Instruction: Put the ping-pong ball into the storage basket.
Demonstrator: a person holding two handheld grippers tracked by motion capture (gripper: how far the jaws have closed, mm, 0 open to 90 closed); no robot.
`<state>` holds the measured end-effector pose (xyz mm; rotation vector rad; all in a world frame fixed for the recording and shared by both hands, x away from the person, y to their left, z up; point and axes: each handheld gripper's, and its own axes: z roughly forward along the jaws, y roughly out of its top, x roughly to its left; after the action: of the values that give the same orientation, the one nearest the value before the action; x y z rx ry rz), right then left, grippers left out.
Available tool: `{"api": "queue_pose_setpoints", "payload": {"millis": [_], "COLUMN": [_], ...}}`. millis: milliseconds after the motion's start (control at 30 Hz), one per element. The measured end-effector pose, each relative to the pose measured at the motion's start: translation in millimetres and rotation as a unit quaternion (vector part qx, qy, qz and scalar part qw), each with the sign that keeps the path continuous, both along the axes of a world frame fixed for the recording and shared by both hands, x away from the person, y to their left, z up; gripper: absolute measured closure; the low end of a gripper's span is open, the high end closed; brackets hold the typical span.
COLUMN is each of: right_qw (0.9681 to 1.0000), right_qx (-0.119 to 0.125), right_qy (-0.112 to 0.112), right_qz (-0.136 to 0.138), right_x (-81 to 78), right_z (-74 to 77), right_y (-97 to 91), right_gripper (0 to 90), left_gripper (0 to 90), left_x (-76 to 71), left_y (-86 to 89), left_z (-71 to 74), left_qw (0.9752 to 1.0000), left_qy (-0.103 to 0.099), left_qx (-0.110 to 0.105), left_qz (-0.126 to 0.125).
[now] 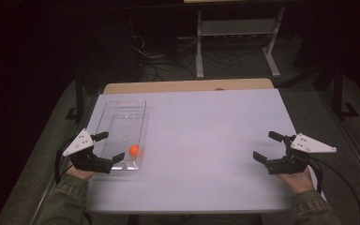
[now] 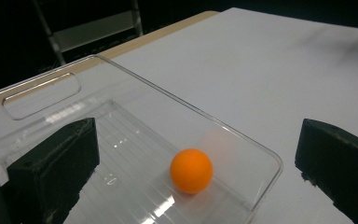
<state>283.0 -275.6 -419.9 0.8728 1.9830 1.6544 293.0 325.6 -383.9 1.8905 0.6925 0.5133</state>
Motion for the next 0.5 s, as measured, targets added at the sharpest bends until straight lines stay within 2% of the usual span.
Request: {"api": "queue_pose_setpoints", "payload": {"millis": [200, 400, 500], "right_qw": [1.0, 1.0, 1.0], "right_qx": [-0.001, -0.001, -0.001], "right_qy": [0.0, -0.001, -0.001], "right_qz": [0.001, 0.003, 0.003], "right_x": [-0.2, -0.3, -0.3], "right_z": [-0.1, -0.1, 0.0], "right_y": [0.3, 0.6, 0.6], "right_gripper": [0.0, 0.0, 0.0], "left_gripper": [0.0, 0.0, 0.0], "left_x": [-3.3, -4.8, -5.8], "left_y": [4.0, 10.1, 12.0], "left_z": [-1.6, -3.9, -4.2], "left_qw": [0.9992, 0.9979, 0.9974], "left_qy": [-0.008, -0.01, -0.009], "left_qx": [-0.038, -0.064, -0.071], "left_qz": [-0.006, -0.006, -0.007]}}
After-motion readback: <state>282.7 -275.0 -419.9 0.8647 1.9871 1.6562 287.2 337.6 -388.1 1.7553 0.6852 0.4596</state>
